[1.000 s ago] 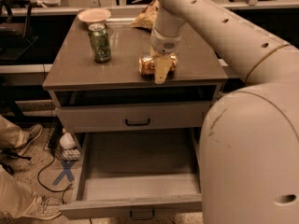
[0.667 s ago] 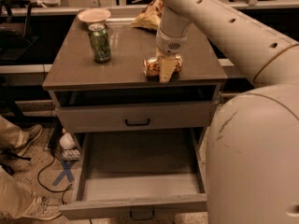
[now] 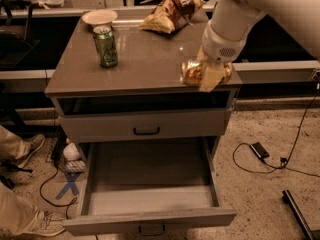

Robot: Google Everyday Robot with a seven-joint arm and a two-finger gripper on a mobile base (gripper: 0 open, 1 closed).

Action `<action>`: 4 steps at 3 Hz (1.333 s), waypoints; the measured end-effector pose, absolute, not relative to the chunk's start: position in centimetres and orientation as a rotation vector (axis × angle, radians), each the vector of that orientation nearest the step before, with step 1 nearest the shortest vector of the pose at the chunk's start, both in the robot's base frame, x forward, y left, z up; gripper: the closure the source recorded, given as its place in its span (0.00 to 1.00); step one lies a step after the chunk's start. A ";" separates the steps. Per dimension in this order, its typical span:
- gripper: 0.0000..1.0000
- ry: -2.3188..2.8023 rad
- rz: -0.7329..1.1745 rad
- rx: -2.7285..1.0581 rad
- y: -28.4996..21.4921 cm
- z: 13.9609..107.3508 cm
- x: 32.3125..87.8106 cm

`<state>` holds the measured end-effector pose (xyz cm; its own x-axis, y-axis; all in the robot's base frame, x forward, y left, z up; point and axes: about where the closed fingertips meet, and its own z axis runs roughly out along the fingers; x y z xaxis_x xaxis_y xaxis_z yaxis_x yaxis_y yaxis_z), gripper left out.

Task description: Place orange can into middle drawer

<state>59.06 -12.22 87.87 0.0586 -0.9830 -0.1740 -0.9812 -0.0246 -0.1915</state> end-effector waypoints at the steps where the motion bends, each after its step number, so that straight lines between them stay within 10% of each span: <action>1: 1.00 1.978 0.210 -2.097 -9.2 85.9 54.7; 4: 1.00 2.082 0.543 -1.911 -5.5 77.0 52.0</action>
Offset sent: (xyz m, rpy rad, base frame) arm -0.0392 0.0270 -0.0182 0.0858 0.1017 0.0318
